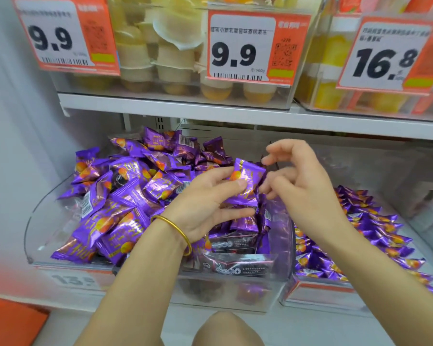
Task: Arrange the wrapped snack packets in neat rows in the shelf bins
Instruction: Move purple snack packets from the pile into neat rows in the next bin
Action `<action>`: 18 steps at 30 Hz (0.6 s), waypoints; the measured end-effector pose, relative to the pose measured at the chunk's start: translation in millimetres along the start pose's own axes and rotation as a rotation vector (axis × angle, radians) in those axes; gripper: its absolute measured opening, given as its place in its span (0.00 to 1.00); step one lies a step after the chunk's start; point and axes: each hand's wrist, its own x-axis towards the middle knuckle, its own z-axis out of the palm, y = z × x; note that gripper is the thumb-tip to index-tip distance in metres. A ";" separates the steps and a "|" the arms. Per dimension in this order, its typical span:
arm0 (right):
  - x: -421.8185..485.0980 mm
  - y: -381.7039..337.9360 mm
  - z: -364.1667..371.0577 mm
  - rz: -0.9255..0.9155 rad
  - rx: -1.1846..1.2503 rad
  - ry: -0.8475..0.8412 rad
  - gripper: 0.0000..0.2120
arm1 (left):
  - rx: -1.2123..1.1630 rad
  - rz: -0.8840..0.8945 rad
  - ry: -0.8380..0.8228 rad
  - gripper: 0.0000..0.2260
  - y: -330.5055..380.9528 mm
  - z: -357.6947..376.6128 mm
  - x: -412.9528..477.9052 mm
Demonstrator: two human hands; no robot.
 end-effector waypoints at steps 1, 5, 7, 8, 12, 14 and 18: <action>1.7 0.2 -0.1 -0.002 -0.068 -0.005 0.18 | 0.031 0.022 -0.023 0.14 0.8 -0.8 -2.0; 13.3 -8.7 -5.2 0.017 -0.267 -0.307 0.24 | 0.183 0.097 0.002 0.18 4.7 -0.8 -12.2; 18.2 -15.5 -7.9 0.086 -0.104 -0.462 0.28 | 0.262 0.160 0.071 0.17 7.7 -3.8 -15.3; 20.0 -17.5 -9.0 0.126 -0.015 -0.509 0.31 | 0.314 0.199 0.086 0.16 9.4 -6.0 -16.8; 21.3 -19.6 -2.8 0.181 0.073 -0.567 0.24 | 0.618 0.350 0.122 0.14 9.2 -19.2 -23.0; 19.8 -18.6 1.4 0.157 0.026 -0.540 0.16 | 0.746 0.352 0.156 0.15 7.4 -22.9 -25.8; 12.2 -16.1 -3.3 0.059 -0.109 -0.326 0.14 | 1.055 0.344 0.271 0.20 9.1 -30.5 -29.5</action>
